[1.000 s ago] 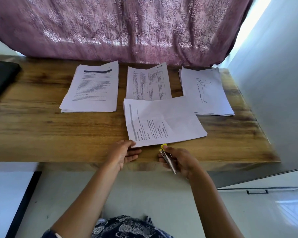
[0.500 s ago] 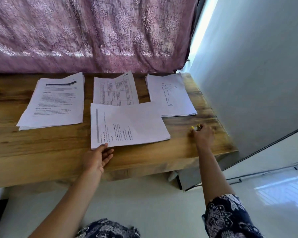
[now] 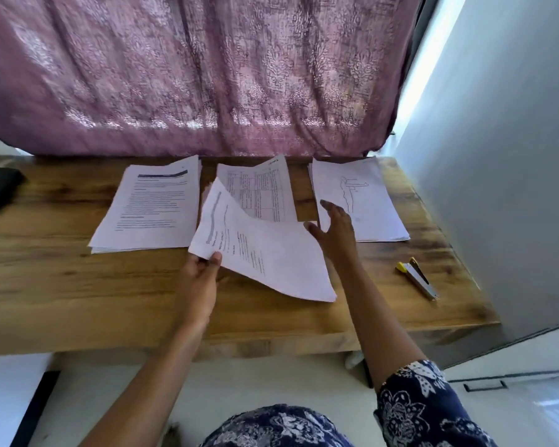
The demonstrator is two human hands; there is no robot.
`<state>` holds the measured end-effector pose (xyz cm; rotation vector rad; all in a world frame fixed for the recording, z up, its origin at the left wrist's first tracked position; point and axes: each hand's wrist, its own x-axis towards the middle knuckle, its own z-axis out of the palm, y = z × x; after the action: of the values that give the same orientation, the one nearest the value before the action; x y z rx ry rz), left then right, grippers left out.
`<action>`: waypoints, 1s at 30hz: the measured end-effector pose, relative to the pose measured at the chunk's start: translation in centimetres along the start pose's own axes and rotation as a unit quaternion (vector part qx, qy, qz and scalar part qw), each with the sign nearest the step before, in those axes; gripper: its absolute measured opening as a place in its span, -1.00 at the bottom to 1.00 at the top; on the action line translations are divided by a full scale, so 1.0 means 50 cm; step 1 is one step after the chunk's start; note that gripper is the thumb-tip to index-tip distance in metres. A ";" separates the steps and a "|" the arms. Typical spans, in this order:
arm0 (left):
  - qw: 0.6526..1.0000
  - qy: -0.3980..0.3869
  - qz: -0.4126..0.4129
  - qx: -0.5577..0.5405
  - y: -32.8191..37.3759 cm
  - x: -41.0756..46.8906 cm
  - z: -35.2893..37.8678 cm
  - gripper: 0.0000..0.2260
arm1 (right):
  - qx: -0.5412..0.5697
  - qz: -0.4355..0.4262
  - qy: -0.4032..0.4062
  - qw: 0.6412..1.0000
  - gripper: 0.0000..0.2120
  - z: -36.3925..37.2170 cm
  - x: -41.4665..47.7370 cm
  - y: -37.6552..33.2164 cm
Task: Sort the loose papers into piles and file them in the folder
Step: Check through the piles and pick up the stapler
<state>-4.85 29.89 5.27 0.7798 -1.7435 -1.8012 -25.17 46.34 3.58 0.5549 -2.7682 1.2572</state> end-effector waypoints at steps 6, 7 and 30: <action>0.992 -0.002 0.126 -0.014 0.157 0.076 -0.130 -0.86 | 0.286 -0.017 -0.259 0.922 -0.39 0.084 0.080 -0.190; 0.992 0.017 0.120 -0.014 0.175 0.092 -0.166 -0.90 | 0.302 -0.034 -0.311 0.901 -0.50 0.101 0.082 -0.217; 0.940 0.110 -0.111 0.303 0.067 0.629 -0.829 -0.69 | 0.280 0.213 -0.137 0.926 -0.89 0.795 0.129 -0.692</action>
<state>2.25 -21.75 6.52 1.4123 -2.1393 -1.2240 -15.35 -5.84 3.15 0.1444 -2.8184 2.2630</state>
